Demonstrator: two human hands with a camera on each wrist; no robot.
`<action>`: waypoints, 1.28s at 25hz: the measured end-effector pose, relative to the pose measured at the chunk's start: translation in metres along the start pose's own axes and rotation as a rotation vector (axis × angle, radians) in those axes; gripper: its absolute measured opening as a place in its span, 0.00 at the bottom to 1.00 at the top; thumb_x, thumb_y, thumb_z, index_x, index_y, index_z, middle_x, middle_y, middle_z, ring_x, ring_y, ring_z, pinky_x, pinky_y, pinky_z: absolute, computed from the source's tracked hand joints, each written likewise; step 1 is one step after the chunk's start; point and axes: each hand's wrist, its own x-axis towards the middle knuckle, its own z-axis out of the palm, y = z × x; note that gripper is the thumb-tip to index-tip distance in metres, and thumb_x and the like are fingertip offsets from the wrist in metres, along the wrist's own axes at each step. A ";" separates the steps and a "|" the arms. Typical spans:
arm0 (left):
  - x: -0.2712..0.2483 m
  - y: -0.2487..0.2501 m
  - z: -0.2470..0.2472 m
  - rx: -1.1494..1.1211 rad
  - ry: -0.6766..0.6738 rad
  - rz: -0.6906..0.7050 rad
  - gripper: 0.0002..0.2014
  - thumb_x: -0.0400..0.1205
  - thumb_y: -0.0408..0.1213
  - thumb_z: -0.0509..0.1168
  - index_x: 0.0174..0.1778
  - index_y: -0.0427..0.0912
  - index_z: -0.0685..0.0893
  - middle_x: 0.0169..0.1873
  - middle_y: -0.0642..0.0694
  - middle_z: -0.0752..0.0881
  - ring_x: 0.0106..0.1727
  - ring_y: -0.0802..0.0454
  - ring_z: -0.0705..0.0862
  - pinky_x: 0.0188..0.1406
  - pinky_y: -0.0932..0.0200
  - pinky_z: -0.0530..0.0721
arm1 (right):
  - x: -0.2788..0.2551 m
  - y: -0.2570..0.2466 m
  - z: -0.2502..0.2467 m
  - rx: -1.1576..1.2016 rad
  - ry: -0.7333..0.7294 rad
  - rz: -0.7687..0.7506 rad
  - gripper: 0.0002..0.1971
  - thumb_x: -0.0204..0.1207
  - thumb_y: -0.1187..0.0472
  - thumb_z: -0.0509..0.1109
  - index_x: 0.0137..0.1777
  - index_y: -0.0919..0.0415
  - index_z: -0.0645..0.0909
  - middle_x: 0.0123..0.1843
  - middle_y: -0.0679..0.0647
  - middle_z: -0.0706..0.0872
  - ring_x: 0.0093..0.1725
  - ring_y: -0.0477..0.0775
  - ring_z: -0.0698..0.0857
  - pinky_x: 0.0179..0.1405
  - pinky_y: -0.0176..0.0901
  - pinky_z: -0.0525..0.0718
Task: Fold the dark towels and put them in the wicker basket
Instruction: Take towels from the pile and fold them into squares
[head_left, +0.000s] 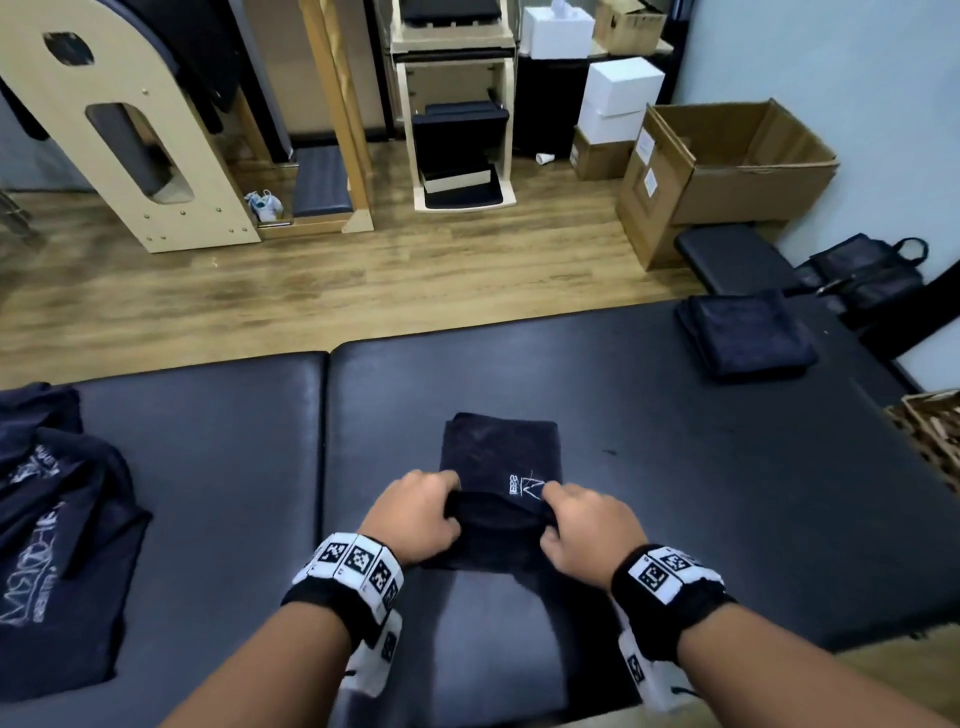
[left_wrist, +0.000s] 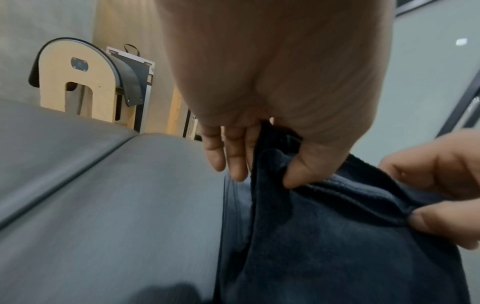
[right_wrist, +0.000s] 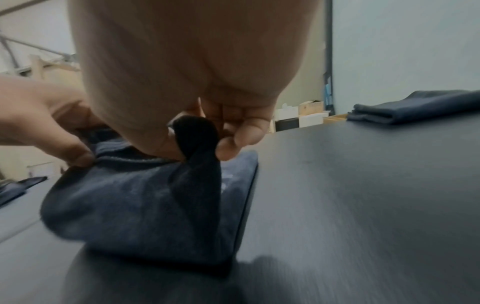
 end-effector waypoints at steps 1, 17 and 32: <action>0.013 0.000 -0.009 -0.050 0.013 -0.017 0.16 0.66 0.45 0.62 0.50 0.53 0.79 0.46 0.45 0.88 0.53 0.41 0.85 0.52 0.49 0.85 | 0.013 0.005 -0.009 0.012 0.021 0.029 0.13 0.73 0.51 0.62 0.55 0.54 0.73 0.53 0.53 0.86 0.52 0.66 0.86 0.45 0.53 0.82; 0.097 -0.022 0.009 0.211 -0.022 0.070 0.46 0.69 0.61 0.73 0.81 0.50 0.63 0.70 0.49 0.67 0.69 0.43 0.71 0.62 0.46 0.79 | 0.097 0.015 0.015 0.131 -0.112 0.193 0.40 0.71 0.51 0.68 0.84 0.46 0.59 0.78 0.48 0.60 0.63 0.62 0.80 0.54 0.56 0.87; 0.089 -0.012 0.023 -0.333 -0.019 -0.461 0.19 0.77 0.54 0.73 0.42 0.42 0.77 0.52 0.39 0.87 0.56 0.36 0.85 0.52 0.51 0.84 | 0.106 0.018 0.020 0.518 -0.099 0.677 0.18 0.73 0.47 0.74 0.53 0.59 0.79 0.52 0.55 0.87 0.53 0.60 0.86 0.50 0.47 0.84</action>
